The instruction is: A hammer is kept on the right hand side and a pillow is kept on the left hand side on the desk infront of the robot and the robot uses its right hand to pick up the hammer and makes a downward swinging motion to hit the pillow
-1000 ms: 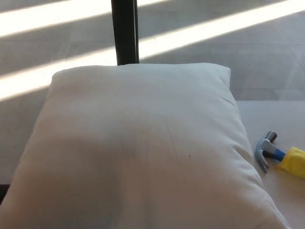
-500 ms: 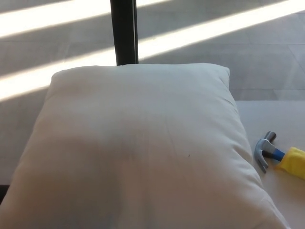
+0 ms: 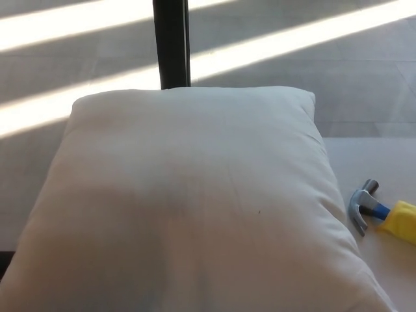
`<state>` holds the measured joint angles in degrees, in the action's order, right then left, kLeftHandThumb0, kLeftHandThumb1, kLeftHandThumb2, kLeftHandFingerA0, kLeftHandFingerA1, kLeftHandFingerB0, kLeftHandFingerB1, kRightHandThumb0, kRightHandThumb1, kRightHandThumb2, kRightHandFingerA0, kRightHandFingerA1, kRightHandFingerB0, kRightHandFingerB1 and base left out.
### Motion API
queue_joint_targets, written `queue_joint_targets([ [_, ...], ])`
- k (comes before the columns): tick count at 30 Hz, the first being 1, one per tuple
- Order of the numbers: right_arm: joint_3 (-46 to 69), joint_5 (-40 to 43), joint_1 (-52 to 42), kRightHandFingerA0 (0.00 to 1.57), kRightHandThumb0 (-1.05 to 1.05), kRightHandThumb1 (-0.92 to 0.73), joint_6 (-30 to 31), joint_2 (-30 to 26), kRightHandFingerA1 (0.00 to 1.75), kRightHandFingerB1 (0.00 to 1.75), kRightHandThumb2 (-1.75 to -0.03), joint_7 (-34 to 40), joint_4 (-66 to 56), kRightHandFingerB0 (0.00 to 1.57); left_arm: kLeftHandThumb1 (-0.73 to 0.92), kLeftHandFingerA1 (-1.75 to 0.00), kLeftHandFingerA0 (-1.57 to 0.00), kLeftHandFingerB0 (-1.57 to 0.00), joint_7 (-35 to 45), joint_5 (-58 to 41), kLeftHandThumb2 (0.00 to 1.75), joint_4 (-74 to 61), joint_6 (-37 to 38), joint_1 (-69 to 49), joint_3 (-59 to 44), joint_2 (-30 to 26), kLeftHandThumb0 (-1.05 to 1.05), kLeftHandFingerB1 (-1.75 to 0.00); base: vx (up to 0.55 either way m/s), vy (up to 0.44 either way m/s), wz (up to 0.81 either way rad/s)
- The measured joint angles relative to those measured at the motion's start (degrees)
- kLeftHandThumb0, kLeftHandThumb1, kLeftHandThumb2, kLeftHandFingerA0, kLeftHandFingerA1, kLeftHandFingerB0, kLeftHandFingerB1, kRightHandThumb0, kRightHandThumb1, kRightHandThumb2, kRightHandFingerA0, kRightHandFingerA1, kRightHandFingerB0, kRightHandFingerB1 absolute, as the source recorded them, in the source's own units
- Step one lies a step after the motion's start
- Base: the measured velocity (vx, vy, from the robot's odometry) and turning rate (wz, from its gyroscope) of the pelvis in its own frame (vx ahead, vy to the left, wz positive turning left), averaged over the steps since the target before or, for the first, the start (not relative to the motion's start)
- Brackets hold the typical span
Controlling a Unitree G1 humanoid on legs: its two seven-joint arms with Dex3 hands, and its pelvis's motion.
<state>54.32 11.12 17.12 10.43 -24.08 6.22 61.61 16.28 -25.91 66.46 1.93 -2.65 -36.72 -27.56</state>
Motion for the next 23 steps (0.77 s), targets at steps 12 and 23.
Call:
queue_joint_targets([
  [12, -6.3, 4.1, -3.8, 0.29, -0.68, -0.56, -1.3, 0.4, 0.59, 0.43, -0.90, -1.9, -3.5, 0.06, 0.79, -0.63, -0.57, -0.47, -7.9, 3.1, 0.64, 3.5, -2.9, 1.0, 4.4, -1.4, -0.51, -0.51, 0.00, 0.000, 0.00],
  [23, -9.9, 6.4, -6.6, 0.32, -0.72, -0.57, -3.5, 1.3, 0.62, 0.44, -0.91, -6.5, -5.0, 0.10, 0.76, -0.61, -0.55, -0.49, -8.3, 2.9, 0.63, 3.4, -4.7, 2.3, 3.6, -1.7, -0.53, -0.49, 0.00, 0.000, 0.00],
])
